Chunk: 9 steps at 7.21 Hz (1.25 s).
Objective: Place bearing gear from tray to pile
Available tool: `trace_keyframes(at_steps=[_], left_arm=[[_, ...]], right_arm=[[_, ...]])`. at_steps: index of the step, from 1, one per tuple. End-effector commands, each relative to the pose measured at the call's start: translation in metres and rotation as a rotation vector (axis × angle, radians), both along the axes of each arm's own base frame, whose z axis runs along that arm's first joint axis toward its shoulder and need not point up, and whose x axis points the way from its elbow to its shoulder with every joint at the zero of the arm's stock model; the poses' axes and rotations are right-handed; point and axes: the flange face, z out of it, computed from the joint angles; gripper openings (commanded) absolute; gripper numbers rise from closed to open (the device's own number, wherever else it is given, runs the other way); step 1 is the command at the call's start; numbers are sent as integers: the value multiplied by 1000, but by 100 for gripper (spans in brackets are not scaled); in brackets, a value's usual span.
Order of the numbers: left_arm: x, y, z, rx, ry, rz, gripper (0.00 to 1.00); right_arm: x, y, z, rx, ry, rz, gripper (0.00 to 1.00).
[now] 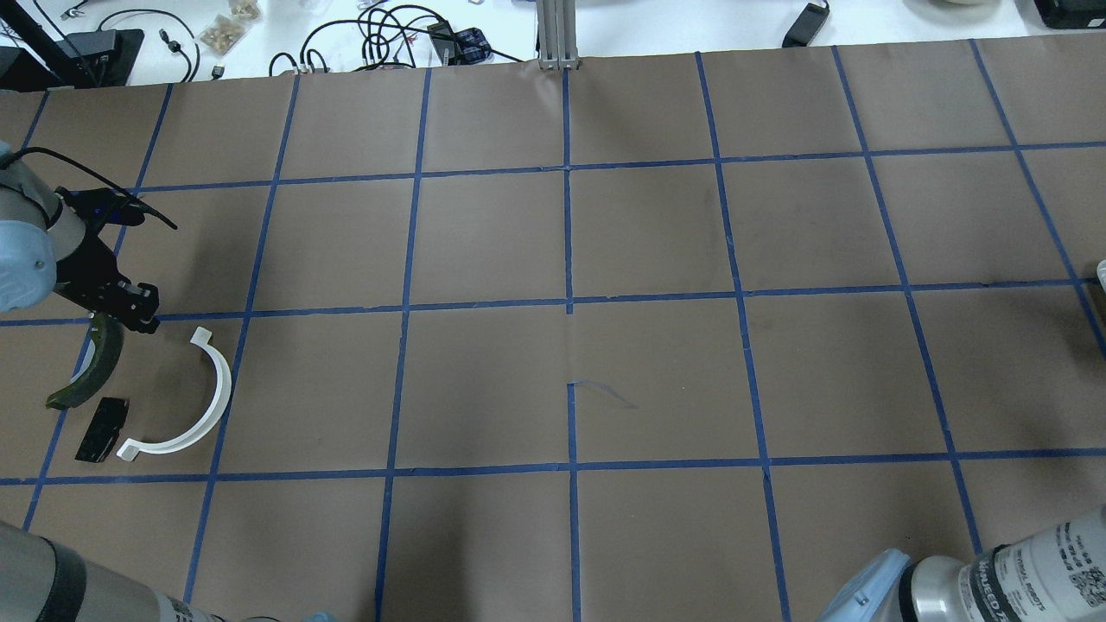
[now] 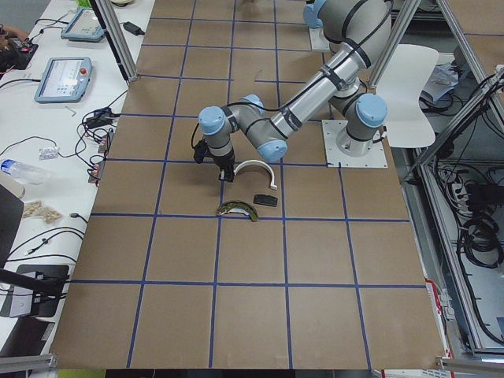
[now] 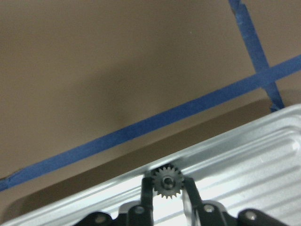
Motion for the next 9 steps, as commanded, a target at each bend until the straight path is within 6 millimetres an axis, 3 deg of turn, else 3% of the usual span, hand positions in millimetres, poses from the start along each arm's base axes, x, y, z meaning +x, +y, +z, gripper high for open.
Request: trace_keyframes(at_steps=[1, 3, 4, 5, 6, 7, 8, 9], left_arm=[[1, 9, -17, 25, 21, -13, 0], [14, 15, -20, 36, 24, 11, 0], [15, 18, -22, 49, 32, 17, 0], [11, 23, -27, 57, 38, 17, 0], [6, 30, -34, 65, 47, 18, 2], [4, 33, -37, 70, 53, 18, 15], [4, 33, -38, 72, 52, 18, 20], [4, 32, -38, 70, 53, 18, 26]], right_arm=[[1, 1, 34, -27, 47, 2, 3], [9, -1, 63, -59, 79, -10, 3], [27, -4, 85, -71, 77, -18, 3], [60, -4, 99, -76, 31, -76, 3], [111, -6, 111, -75, 24, -123, 3], [173, -8, 105, -46, -5, -199, 3], [239, -5, 87, -10, -47, -264, 3], [304, -12, 86, -39, -57, -354, 3]])
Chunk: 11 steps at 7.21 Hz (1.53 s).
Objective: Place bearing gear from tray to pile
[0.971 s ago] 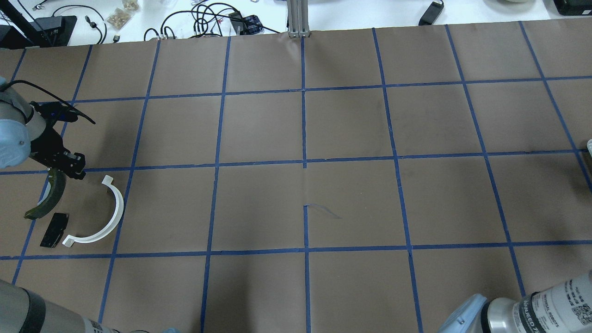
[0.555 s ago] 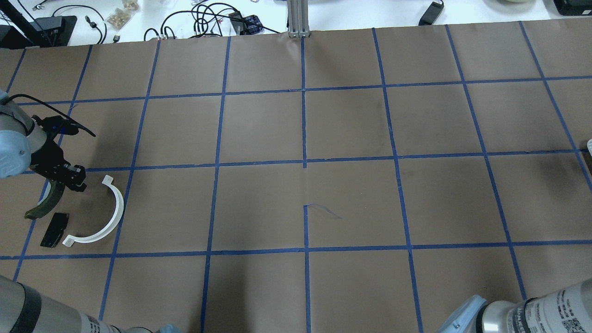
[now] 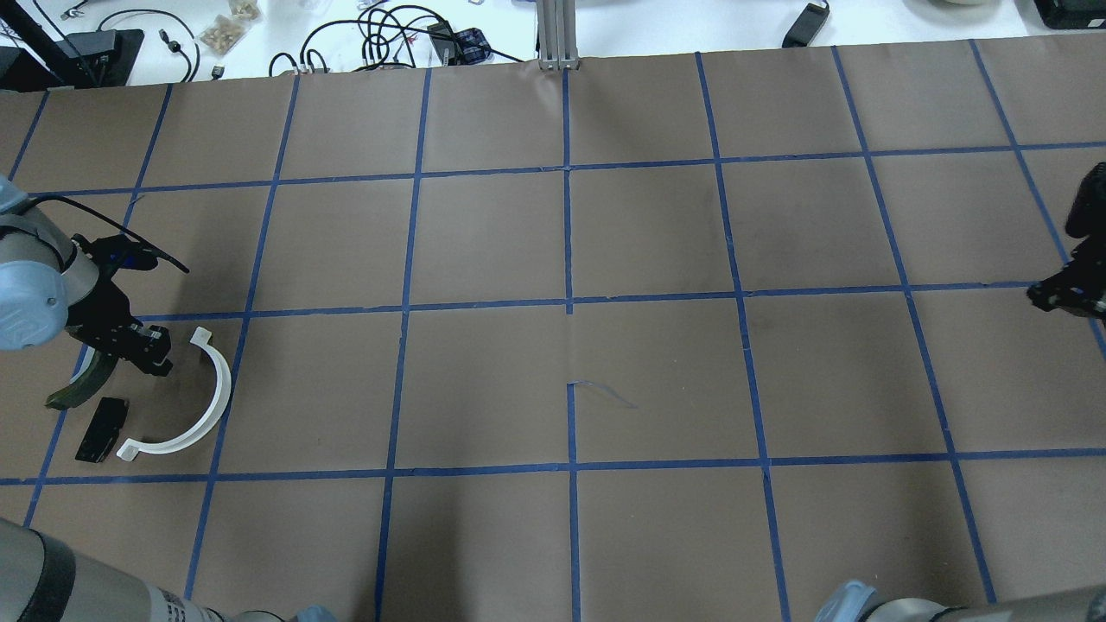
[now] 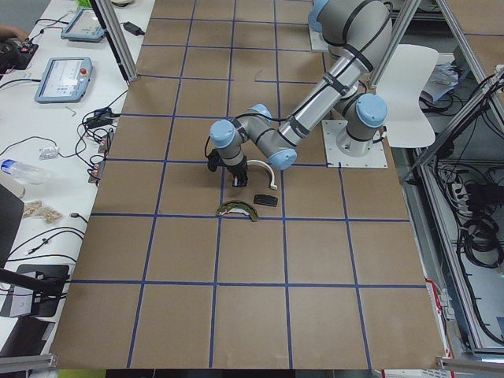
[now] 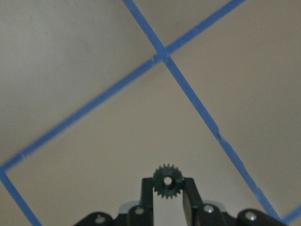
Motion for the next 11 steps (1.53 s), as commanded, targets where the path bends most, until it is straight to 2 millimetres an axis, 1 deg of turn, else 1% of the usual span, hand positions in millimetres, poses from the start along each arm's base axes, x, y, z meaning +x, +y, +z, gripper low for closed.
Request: trace_keyframes(at_steps=[1, 2, 3, 4, 5, 6, 7, 8, 9, 10, 11], left_arm=[[0, 0, -3, 3, 3, 0, 55], [1, -2, -1, 0, 0, 5, 87], [2, -2, 3, -7, -6, 8, 100], [3, -6, 10, -20, -15, 8, 100], [5, -9, 22, -36, -30, 7, 100], [9, -20, 46, -72, -53, 3, 100], [8, -37, 79, -83, -51, 4, 100], [-2, -61, 112, -78, -34, 59, 100], [-37, -87, 148, -65, -36, 97, 100], [-86, -104, 170, -61, -49, 111, 100], [-132, -112, 178, -71, -66, 130, 100]], right_arm=[[144, -10, -8, 3, -44, -143, 1], [215, -18, -8, 6, -105, -214, 0], [287, -25, -3, -53, -129, -297, 0], [353, -23, -8, -67, -140, -351, 1], [396, -27, -18, -36, -150, -423, 1], [450, -29, -15, -25, -178, -468, 1], [507, -28, -19, -14, -182, -455, 1], [546, -21, -40, -22, -124, -405, 1], [564, -14, -46, -29, -119, -366, 1], [565, -11, -52, -9, -111, -363, 6], [568, -10, -60, 7, -112, -371, 27]])
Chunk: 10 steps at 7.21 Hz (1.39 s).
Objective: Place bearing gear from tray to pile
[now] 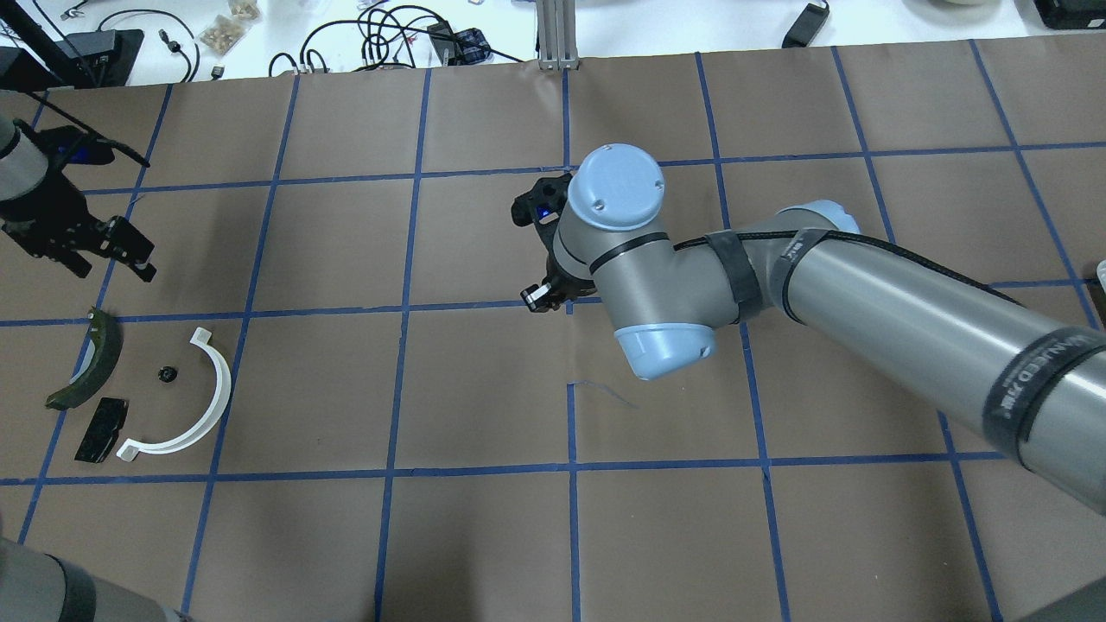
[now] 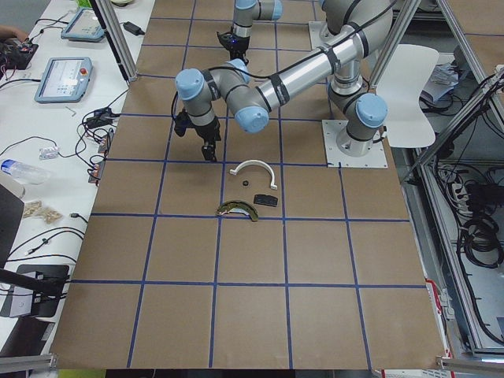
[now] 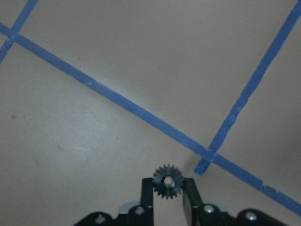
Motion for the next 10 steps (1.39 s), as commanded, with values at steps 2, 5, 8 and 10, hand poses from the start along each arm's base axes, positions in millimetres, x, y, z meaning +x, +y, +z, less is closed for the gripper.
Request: trace_keyframes(at_steps=[2, 5, 8, 10], left_arm=[[-133, -16, 31, -38, 19, 20, 100], [-216, -16, 22, -30, 16, -1, 100], [-336, -7, -8, -91, 34, 12, 100], [-389, 4, -43, -98, 28, 24, 100]], right_arm=[[6, -4, 0, -2, 3, -3, 100], [-69, -11, 89, -18, 58, -97, 100], [-147, 4, 194, -14, 241, -227, 100], [-166, 0, 249, 17, 246, -275, 100]])
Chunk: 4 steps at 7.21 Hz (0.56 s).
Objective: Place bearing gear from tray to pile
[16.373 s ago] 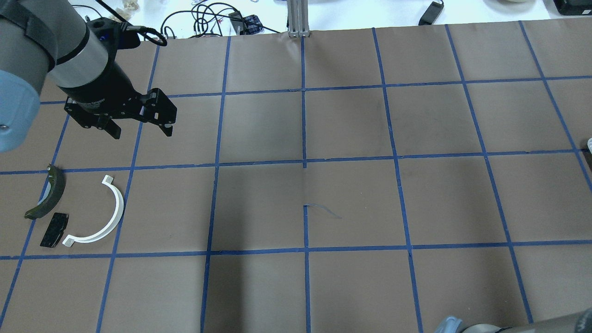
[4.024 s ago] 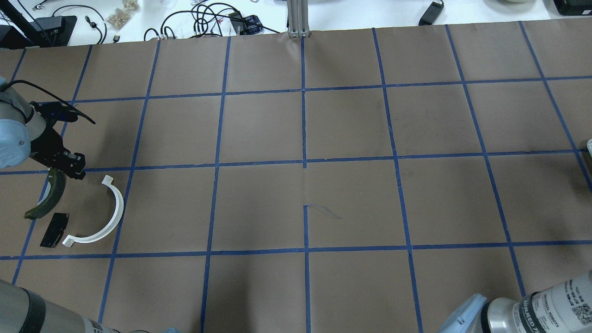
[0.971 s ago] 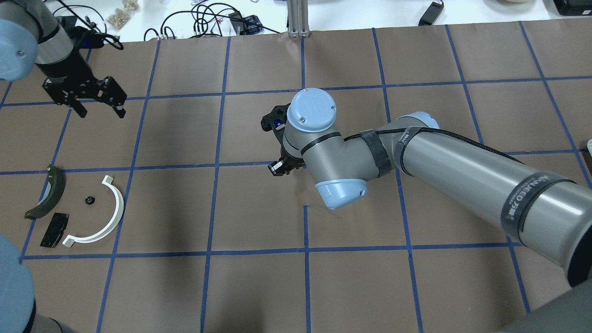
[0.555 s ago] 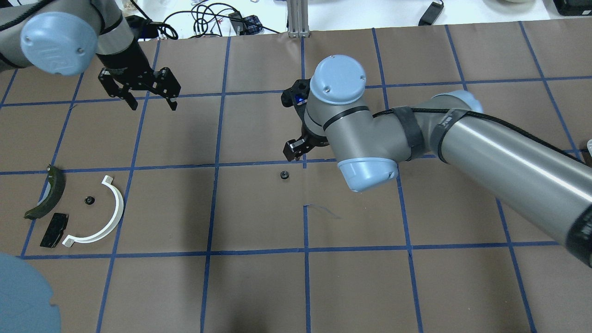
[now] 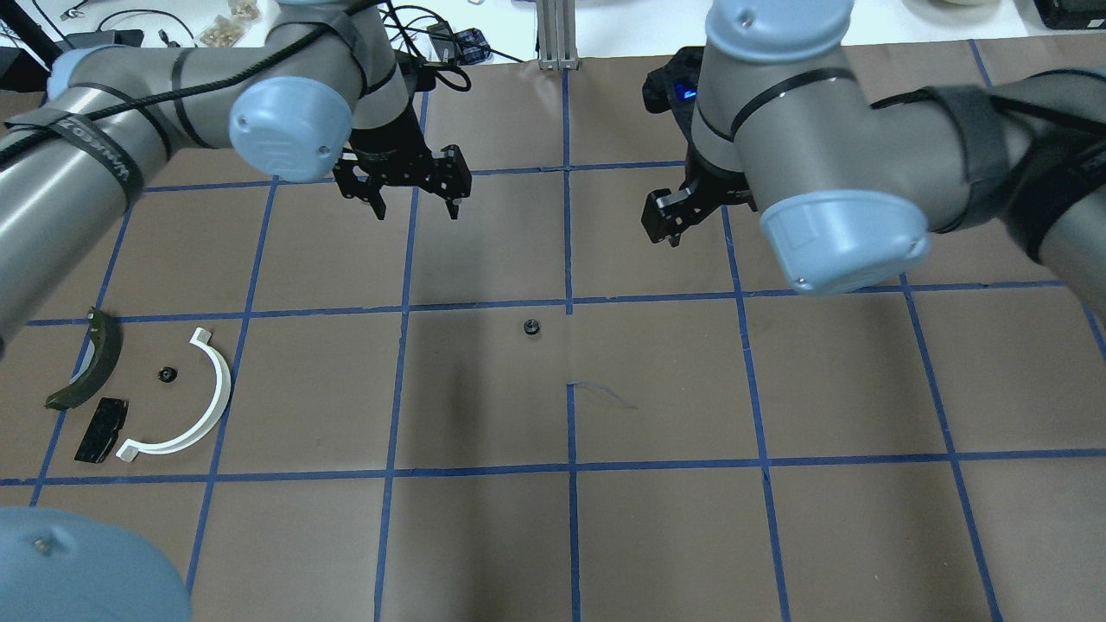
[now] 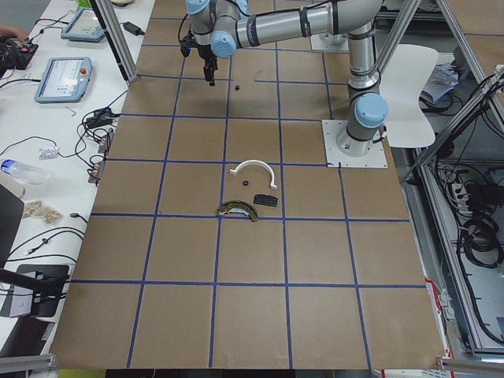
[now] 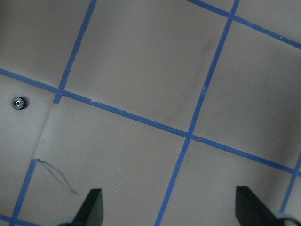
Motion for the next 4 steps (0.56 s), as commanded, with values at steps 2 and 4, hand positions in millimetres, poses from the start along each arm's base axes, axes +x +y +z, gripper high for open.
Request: trace_keyframes(at_steps=[2, 4], left_arm=[[-75, 18, -74, -47, 5, 33, 100], [-88, 37, -118, -59, 9, 15, 100]], right_arm=[[-47, -15, 80, 48, -108, -132, 100], [-66, -17, 86, 88, -124, -205, 100]])
